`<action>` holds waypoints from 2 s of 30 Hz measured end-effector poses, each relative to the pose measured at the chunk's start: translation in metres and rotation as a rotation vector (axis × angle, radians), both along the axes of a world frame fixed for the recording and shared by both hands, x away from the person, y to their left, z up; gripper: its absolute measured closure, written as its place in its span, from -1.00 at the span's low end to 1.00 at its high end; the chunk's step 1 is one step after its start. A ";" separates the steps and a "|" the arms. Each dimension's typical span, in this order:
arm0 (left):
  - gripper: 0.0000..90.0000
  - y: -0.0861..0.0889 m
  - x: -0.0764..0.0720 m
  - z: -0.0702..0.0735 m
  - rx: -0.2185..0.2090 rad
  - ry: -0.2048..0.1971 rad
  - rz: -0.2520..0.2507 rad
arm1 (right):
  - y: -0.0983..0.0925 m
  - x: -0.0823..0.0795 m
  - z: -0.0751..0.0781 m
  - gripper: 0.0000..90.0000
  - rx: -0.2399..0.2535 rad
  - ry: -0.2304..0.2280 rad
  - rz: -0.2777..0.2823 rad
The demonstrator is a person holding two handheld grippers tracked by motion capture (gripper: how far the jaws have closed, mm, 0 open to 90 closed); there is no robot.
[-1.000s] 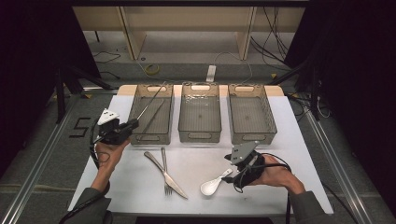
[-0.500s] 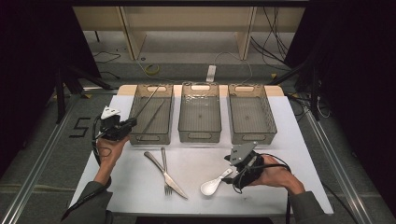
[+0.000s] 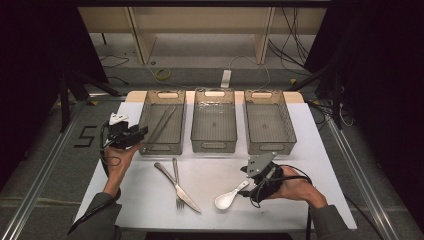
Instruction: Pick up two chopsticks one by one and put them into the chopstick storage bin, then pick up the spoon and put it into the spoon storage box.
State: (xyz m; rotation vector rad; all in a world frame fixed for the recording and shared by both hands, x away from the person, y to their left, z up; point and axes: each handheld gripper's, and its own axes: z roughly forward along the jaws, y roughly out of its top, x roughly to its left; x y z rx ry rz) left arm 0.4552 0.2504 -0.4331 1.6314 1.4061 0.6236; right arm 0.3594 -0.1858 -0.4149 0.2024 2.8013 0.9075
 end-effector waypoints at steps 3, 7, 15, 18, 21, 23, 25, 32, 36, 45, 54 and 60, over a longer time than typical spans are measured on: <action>-0.04 0.002 -0.002 0.003 -0.036 -0.015 0.007 | -0.001 0.001 0.000 -0.37 0.001 0.000 -0.001; -0.23 0.003 -0.008 0.009 -0.102 -0.039 -0.029 | -0.002 0.002 0.000 -0.37 0.000 0.006 0.001; -0.44 -0.011 -0.030 0.020 -0.139 -0.077 -0.154 | 0.000 0.007 -0.003 -0.37 -0.061 0.026 0.023; -0.48 -0.019 -0.039 0.024 -0.136 -0.095 -0.188 | 0.004 0.010 -0.008 -0.36 -0.078 0.033 0.036; -0.53 -0.026 -0.050 0.027 -0.130 -0.110 -0.216 | 0.009 0.013 -0.012 -0.35 -0.096 0.041 0.047; -0.55 -0.029 -0.057 0.028 -0.126 -0.116 -0.236 | 0.012 0.016 -0.016 -0.35 -0.108 0.043 0.053; -0.58 -0.032 -0.065 0.029 -0.129 -0.123 -0.260 | 0.014 0.017 -0.018 -0.35 -0.122 0.051 0.058; -0.63 -0.041 -0.081 0.030 -0.127 -0.112 -0.312 | 0.015 0.020 -0.023 -0.35 -0.147 0.055 0.067; -0.64 -0.047 -0.089 0.030 -0.122 -0.111 -0.340 | 0.016 0.020 -0.025 -0.34 -0.159 0.056 0.065; -0.65 -0.055 -0.103 0.030 -0.126 -0.119 -0.395 | 0.020 0.021 -0.032 -0.33 -0.190 0.059 0.082; -0.66 -0.061 -0.112 0.028 -0.105 -0.131 -0.417 | 0.025 0.020 -0.036 -0.32 -0.218 0.058 0.091; -0.66 -0.064 -0.113 0.027 -0.096 -0.129 -0.425 | 0.027 0.021 -0.040 -0.32 -0.233 0.078 0.083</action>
